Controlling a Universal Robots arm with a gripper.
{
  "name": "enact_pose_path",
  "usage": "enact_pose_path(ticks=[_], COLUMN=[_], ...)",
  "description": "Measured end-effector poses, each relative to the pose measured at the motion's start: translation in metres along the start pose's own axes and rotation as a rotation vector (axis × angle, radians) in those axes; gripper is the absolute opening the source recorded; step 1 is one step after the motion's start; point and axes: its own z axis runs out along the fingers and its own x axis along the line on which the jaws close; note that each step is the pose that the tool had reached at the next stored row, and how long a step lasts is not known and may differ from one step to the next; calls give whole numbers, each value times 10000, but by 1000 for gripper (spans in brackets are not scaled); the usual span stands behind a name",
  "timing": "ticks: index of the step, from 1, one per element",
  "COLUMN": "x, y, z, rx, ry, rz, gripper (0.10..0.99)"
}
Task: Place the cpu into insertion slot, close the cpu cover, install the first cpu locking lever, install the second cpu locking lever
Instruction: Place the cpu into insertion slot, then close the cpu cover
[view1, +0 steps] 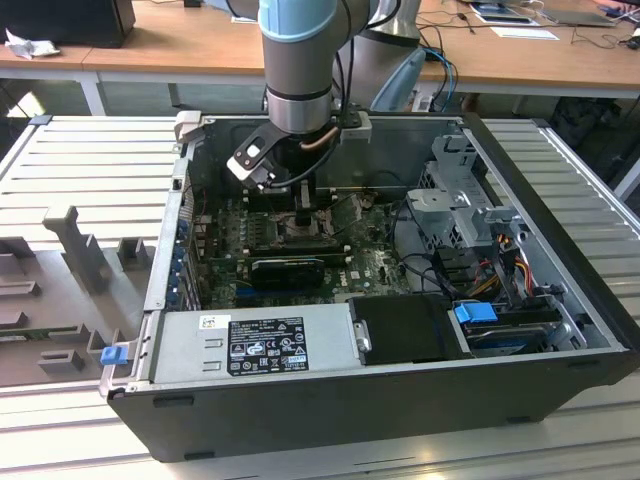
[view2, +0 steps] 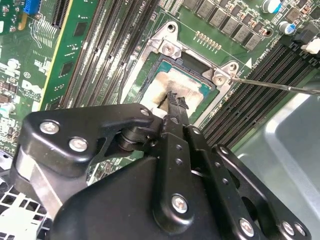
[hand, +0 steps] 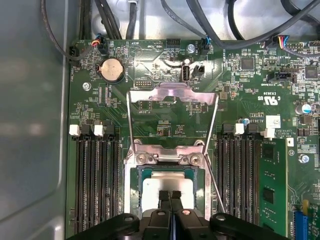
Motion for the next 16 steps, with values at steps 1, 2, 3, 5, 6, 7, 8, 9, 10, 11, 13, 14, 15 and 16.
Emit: enact_pose_path(ticks=[1,2,3,5,6,7,8,9,10,11,13,14,15,16], x=[0,1,1,0,1,1,1,1,1,2,1,1,1,1], y=[0,1,2,2,2,3,3,4,4,12,81,99,120,155], z=[-4,-13,-20,-29,-32,-35,-42,-50,-63,-68,-65,-64,-63,-60], rx=[0,-1,-1,1,0,-1,-1,0,-1,11,141,160,180,237], ry=[0,2,2,0,1,2,2,1,1,5,2,2,2,3], rz=[0,0,0,-1,0,0,-1,0,0,-3,1,1,2,4], gripper=[106,106,106,106,106,106,106,106,106,106,106,106,106,106])
